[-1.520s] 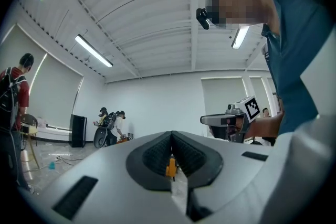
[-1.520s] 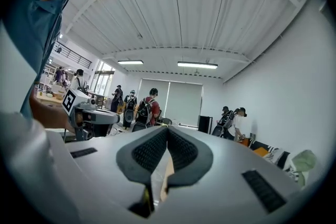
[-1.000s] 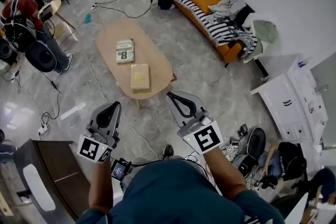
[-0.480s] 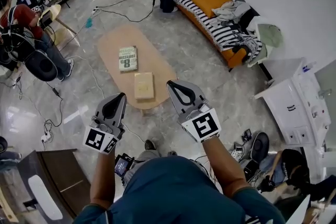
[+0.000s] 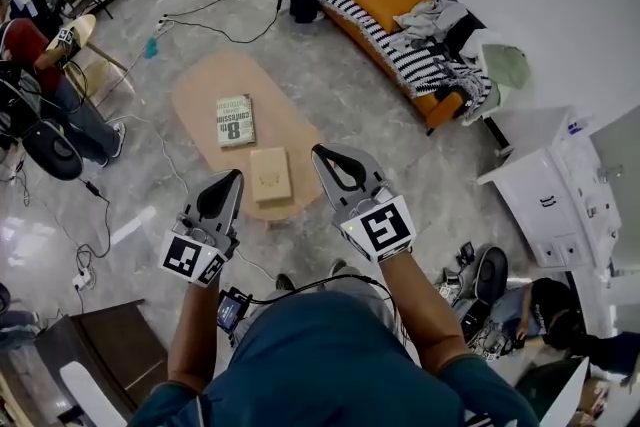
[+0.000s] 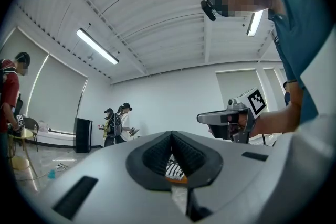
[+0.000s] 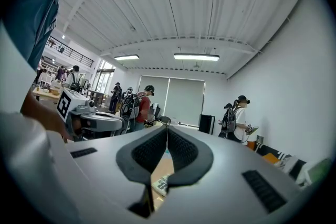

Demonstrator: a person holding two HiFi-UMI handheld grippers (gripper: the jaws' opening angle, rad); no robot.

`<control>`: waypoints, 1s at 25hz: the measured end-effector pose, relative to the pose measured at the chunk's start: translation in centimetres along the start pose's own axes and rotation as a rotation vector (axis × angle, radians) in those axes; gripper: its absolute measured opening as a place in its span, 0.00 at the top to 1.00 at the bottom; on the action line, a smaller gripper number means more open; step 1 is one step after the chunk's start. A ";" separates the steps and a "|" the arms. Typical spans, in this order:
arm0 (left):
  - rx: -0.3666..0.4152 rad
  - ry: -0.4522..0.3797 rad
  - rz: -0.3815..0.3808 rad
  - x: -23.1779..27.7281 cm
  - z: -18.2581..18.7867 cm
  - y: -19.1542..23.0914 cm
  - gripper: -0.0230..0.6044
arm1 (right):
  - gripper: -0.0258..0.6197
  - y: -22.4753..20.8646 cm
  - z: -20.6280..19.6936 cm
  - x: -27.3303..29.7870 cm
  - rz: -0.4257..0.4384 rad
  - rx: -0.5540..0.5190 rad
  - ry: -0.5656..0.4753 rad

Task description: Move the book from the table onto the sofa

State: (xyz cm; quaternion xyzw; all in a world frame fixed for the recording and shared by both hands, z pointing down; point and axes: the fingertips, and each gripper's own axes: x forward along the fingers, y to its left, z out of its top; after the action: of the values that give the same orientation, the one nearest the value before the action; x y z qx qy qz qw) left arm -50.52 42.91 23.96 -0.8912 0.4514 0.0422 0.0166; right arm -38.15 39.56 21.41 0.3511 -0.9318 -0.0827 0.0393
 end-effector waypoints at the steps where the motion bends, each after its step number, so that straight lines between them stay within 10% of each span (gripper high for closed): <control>1: -0.008 0.003 0.003 0.5 -0.3 0.3 0.96 | 0.94 -0.4 -0.2 0.4 0.005 0.000 0.001; 25: -0.082 0.067 0.364 13.2 -5.0 5.3 0.96 | 0.94 -14.6 -6.6 10.8 0.322 0.076 -0.011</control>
State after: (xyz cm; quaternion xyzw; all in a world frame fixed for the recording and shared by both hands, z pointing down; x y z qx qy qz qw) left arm -46.70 28.89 27.84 -0.7956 0.6034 0.0333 -0.0427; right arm -35.90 20.76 25.41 0.1981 -0.9787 -0.0421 0.0339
